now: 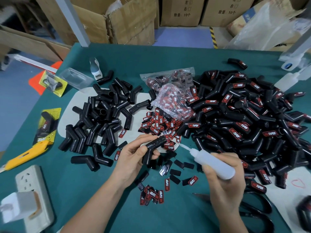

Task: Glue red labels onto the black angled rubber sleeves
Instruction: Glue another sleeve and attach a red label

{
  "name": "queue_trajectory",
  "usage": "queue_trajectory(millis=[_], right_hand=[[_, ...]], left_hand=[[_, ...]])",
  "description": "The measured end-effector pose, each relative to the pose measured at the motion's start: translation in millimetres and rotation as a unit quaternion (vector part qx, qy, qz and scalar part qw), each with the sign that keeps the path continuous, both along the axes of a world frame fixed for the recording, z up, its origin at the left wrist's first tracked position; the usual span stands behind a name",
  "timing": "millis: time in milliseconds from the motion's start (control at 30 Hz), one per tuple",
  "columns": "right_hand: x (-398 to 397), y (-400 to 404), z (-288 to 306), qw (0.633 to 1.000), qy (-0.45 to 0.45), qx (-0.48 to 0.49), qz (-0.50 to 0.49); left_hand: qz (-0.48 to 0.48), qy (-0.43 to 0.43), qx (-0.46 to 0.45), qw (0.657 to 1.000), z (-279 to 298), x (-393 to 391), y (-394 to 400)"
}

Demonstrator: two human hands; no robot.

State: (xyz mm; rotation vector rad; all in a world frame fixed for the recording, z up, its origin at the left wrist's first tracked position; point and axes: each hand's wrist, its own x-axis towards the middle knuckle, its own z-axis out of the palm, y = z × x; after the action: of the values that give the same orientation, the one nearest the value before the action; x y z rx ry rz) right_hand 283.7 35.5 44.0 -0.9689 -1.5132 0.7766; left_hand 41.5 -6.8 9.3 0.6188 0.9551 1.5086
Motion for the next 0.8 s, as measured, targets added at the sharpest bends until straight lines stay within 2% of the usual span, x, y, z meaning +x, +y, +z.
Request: queue_trajectory(millis=[167,400,567,800], right_hand=[[-1.5,0.1,-2.5,0.999,0.000,-0.025,0.033],[-8.9,-4.0,-8.2,0.995,-0.076,0.006,0.066],[-10.7,-6.3,-11.2,0.994,-0.089,0.013,0.069],[-9.0,-6.6,-7.8,0.993,-0.089,0.018,0.073]], left_hand=[[0.004,-0.017,-0.004,1.000,6.1,0.3,-1.8],[0.016,-0.041,-0.005,0.999,14.9,-2.0,-6.0],[0.002,-0.015,0.036,0.999,13.6,-2.2,-6.8],[0.006,0.006,0.039,0.999,12.8,-3.2,-6.8]])
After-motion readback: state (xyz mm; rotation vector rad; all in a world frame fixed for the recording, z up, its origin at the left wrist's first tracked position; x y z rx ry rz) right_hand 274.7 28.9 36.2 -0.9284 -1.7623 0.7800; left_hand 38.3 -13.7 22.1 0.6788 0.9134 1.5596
